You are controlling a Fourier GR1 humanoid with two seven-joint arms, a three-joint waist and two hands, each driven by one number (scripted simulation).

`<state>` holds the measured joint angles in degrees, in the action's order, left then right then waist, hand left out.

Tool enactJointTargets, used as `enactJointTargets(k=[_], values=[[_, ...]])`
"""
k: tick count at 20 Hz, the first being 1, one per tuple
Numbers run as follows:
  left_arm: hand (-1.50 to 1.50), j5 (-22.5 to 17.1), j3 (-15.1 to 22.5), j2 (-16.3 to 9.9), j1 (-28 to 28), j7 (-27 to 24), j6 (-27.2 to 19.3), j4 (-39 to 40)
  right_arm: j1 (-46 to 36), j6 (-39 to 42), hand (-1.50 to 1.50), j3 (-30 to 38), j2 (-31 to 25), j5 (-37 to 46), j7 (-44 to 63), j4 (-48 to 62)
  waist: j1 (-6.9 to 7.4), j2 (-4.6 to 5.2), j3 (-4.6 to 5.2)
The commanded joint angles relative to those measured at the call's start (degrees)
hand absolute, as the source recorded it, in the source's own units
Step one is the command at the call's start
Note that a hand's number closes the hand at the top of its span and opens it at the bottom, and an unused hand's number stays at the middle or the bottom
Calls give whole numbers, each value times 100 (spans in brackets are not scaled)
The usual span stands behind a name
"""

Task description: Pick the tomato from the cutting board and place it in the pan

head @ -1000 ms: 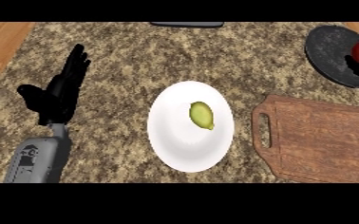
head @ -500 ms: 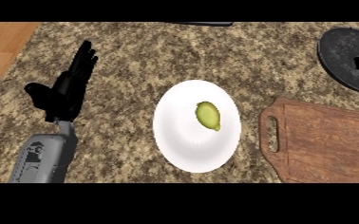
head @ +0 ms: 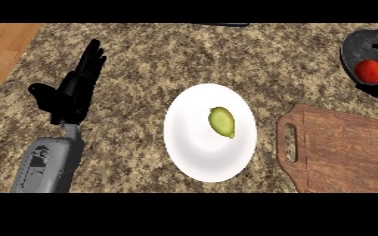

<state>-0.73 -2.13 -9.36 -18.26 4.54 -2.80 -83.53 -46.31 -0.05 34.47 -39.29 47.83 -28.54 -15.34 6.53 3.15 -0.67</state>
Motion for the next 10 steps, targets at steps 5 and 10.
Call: enactJointTargets(k=[5, 10], values=[[0, -1, 4, 9, 14, 3, 17, 45, -94, 319, -150, 365, -87, -358, -543, 379, -37, -1, -12], [0, -43, -186, -38, -32, 115, -112, 54, -69, 642, -150, 1075, -303, -1089, -1124, 442, -271, -97, 0]])
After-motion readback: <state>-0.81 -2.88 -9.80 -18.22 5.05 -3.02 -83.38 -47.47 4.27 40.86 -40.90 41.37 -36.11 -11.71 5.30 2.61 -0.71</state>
